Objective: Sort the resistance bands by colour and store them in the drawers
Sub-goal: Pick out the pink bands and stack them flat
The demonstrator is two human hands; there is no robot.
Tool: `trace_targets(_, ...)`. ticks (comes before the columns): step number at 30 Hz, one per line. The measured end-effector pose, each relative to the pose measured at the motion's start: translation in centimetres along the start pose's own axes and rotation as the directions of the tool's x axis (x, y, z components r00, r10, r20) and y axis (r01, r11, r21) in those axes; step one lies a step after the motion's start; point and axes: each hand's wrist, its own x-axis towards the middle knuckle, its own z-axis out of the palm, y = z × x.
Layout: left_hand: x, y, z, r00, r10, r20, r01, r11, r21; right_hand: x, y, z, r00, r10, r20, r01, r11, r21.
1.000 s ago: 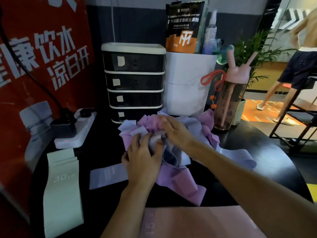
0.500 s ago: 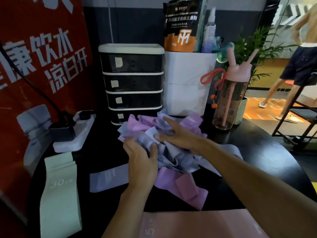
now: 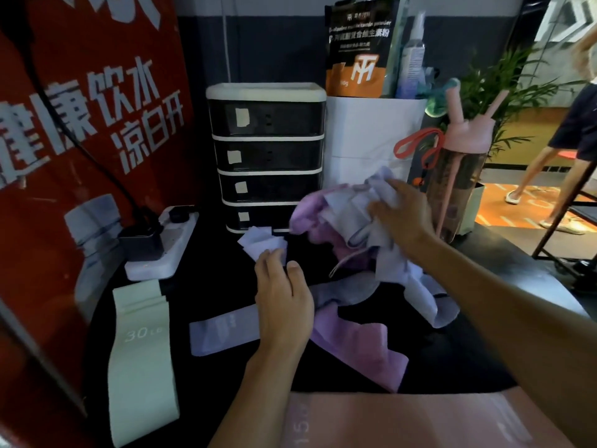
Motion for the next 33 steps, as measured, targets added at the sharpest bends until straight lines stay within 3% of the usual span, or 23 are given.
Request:
trace_targets(2,-0.1,0.1,0.0,1.000,-0.007,0.006,0.007,1.000,-0.001,0.7,0.8,-1.0,0.996,-0.005,0.085,0.012,0.997,-0.081)
trace_targets(5,0.0,0.2,-0.2,1.000,-0.026,-0.009,0.025,0.999,-0.027,0.1,1.2,-0.2,0.939,0.053,0.339,-0.013,0.993,-0.120)
trace_targets(7,-0.1,0.4,-0.2,1.000,-0.021,-0.016,0.020,0.999,-0.039,-0.8,1.0,0.6,0.870,0.021,0.493,0.073,0.983,-0.170)
trace_targets(10,-0.1,0.6,-0.3,0.999,0.009,-0.038,-0.010,0.999,-0.035,-1.7,1.6,1.1,0.793,0.088,0.603,0.224,0.878,-0.423)
trace_targets(12,0.0,0.6,-0.4,0.998,0.023,-0.057,-0.025,1.000,-0.019,-1.8,2.2,1.0,0.796,0.136,0.589,0.242,0.821,-0.517)
trace_targets(16,-0.1,1.2,-0.8,0.990,0.106,-0.093,-0.103,0.994,0.032,-2.2,0.9,-0.4,0.887,0.100,0.451,0.144,0.868,-0.476)
trace_targets(22,-0.3,2.9,-1.7,0.971,0.239,-0.022,-0.239,0.971,0.013,-3.9,-0.4,-3.9,0.897,0.121,0.426,0.187,0.769,-0.612)
trace_targets(24,-0.5,3.7,-2.0,0.940,0.340,0.017,-0.341,0.939,0.039,-4.9,-0.6,-4.8,0.917,0.125,0.380,0.178,0.723,-0.668)
trace_targets(28,-0.8,6.0,-2.5,0.836,0.538,0.112,-0.549,0.827,0.120,-7.4,-0.9,-6.3,0.914,0.106,0.391,0.192,0.736,-0.649)
trace_targets(31,-1.7,7.5,-3.4,0.845,0.511,0.161,-0.529,0.842,0.108,-10.1,-1.4,-7.5,0.885,0.113,0.452,0.212,0.765,-0.608)
trace_targets(33,-2.9,7.7,-4.7,0.862,0.418,0.287,-0.469,0.872,0.138,-12.2,-1.5,-9.1,0.850,0.131,0.510,0.234,0.774,-0.589)
